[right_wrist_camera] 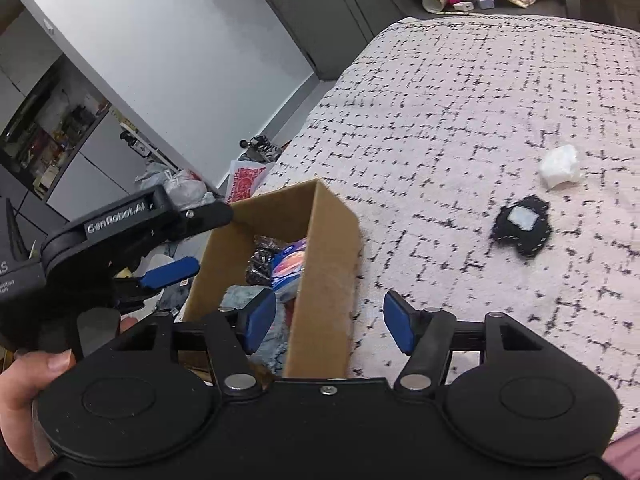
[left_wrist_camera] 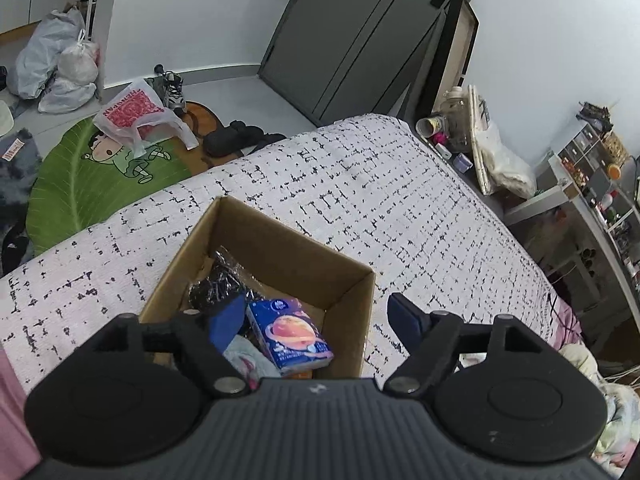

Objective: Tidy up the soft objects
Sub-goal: 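Open both tools to drop the tissue pack and sock into the box, then grasp the black cloth with the left tool while the right tool grasps the white tissue ball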

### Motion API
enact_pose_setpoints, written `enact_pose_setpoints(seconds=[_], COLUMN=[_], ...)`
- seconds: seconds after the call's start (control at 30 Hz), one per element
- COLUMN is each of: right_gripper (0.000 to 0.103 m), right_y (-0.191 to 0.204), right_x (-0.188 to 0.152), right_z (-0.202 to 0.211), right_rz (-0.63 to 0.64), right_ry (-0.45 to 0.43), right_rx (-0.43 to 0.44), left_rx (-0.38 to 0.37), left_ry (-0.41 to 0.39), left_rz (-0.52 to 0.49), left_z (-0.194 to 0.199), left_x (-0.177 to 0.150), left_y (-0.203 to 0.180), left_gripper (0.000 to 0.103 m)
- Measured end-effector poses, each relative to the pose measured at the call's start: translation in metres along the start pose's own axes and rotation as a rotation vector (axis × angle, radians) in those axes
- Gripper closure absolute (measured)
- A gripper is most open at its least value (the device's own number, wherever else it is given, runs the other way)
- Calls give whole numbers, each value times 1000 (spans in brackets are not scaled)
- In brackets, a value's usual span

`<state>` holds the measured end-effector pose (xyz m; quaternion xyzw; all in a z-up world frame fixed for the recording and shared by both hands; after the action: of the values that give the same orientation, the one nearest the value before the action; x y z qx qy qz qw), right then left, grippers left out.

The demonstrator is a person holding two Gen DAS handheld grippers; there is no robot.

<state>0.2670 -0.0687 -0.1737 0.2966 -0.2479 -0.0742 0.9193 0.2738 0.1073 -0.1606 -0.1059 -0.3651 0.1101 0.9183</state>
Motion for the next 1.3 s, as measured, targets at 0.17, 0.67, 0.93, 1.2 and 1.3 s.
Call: enact_pose_setpoints(seconds=[0.17, 0.67, 0.93, 1.2, 1.3], right_gripper=[30, 7, 0, 0, 0], right_y=[-6, -41, -70, -101, -109], right_x=[11, 61, 84, 95, 99], right_z=[16, 71, 97, 100, 100], right_rz=[7, -2, -38, -85, -90], right_ry=[-26, -132, -181, -186, -185], right_rx=[0, -12, 1, -5, 5], left_rx=[2, 33, 30, 26, 28], left_ry=[1, -57, -49, -33, -21], left_rz=[-31, -104, -131, -162, -172], left_z=[4, 21, 15, 0, -8], left_x=[-2, 4, -2, -12, -15], left_y=[-15, -64, -93, -124, -133], left_gripper=[25, 10, 10, 10, 10])
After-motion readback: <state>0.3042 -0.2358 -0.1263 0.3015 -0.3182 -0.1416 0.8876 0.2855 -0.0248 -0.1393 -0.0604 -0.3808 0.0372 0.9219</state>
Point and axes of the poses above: each gripper's, at about its wrist camera, not at the fingertips, and z roughly against the way its jaws point, y to its left, x to its top, the point moved 9 cm from there along -z, roughly the way its jaws point, and after that the axes turned 13 degrees about -z, right-handed, at the moved point
